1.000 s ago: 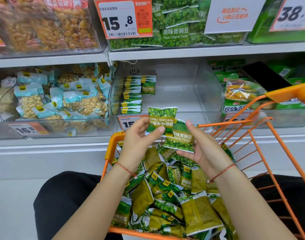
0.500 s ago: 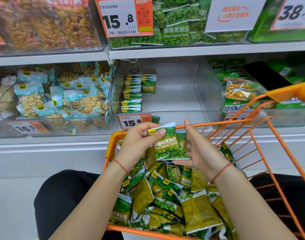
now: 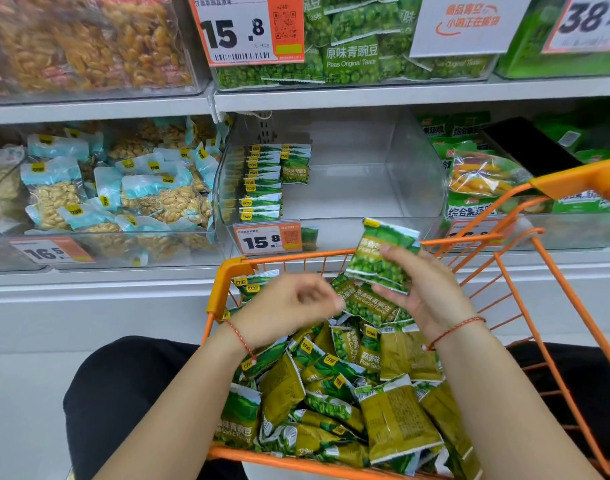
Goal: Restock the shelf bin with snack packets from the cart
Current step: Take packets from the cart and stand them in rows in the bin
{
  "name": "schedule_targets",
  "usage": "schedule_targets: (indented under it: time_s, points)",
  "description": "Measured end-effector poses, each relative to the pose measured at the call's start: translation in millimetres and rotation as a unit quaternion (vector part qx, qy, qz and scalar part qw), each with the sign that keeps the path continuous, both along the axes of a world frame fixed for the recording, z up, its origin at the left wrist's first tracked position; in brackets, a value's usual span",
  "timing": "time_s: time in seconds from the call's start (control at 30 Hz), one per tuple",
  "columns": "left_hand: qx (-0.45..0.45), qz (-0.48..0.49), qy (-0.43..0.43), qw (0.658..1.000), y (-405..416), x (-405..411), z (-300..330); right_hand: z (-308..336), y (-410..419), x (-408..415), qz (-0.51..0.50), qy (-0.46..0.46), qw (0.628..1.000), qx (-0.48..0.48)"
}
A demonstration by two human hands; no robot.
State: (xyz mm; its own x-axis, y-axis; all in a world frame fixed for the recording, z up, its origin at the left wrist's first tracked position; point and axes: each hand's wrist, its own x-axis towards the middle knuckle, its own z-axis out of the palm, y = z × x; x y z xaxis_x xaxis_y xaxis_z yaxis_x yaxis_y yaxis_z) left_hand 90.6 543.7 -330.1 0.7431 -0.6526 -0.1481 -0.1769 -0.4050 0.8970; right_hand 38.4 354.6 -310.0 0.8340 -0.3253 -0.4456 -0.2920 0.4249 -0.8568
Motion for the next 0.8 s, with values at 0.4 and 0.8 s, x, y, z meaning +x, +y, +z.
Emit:
schedule_targets:
  time_s: [0.4,0.8]
  points:
    - [0.057,-0.073,-0.019,0.996,8.8,-1.4,1.1,1.1,3.8,-0.6,-0.003,-0.020,0.999,0.042]
    - [-0.153,0.153,0.051,0.975,-10.1,13.8,52.6,3.1,16.7,-3.8,0.107,-0.007,0.994,-0.031]
